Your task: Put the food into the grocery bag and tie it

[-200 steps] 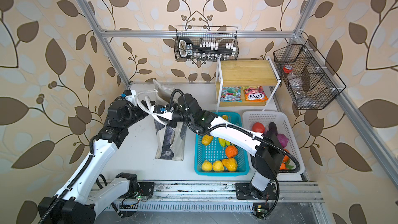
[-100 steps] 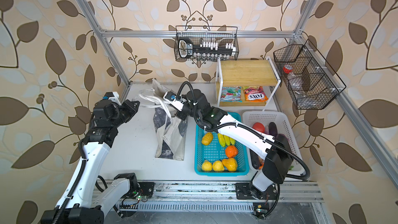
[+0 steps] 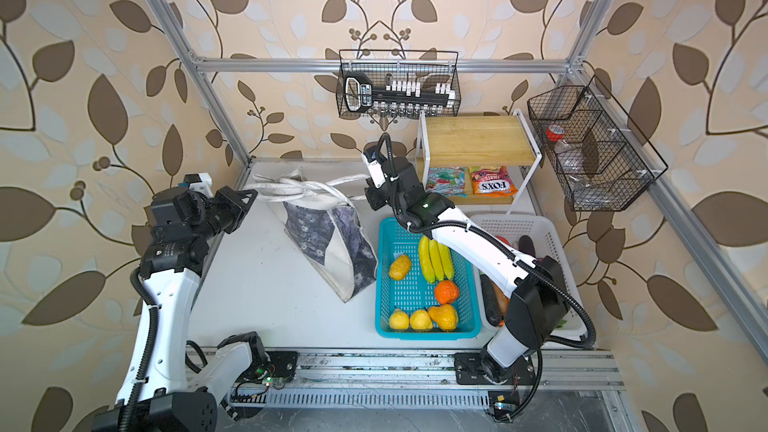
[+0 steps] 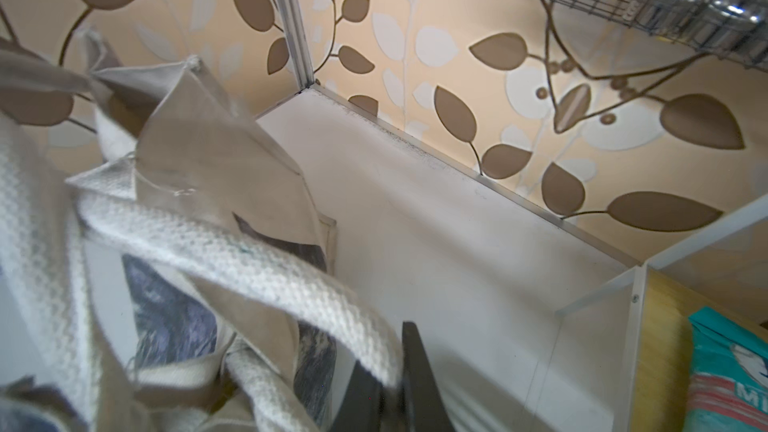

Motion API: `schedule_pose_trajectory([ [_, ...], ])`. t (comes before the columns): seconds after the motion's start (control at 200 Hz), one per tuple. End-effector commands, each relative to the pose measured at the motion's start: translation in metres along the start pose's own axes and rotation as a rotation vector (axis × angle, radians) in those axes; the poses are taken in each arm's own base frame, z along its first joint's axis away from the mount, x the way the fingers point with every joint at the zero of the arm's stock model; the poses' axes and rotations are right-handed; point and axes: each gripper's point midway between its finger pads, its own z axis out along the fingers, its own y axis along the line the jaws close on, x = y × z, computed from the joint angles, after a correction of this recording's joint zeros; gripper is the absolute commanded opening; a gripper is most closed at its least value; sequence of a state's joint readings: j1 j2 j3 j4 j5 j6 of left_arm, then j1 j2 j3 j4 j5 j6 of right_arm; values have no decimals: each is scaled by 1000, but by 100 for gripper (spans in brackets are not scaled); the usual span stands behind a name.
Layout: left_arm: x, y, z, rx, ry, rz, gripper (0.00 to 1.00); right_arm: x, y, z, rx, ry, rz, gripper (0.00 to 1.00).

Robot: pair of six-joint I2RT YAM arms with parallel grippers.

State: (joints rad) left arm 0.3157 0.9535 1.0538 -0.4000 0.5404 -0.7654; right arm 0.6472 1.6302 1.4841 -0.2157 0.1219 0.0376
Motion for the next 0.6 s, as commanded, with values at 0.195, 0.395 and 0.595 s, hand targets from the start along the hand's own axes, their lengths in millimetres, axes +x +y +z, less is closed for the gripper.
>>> schedule_pose_trajectory([
  [0.195, -84, 2, -29, -60, -343, 12, 0, 42, -110, 16, 352, 141, 43, 0],
  [0.395, -110, -34, -20, 68, -334, 24, 0, -2, -83, 56, 304, 67, -20, 0],
  [0.595, -108, -46, -34, 77, -358, 52, 0, -18, -78, 85, 274, 60, -35, 0],
])
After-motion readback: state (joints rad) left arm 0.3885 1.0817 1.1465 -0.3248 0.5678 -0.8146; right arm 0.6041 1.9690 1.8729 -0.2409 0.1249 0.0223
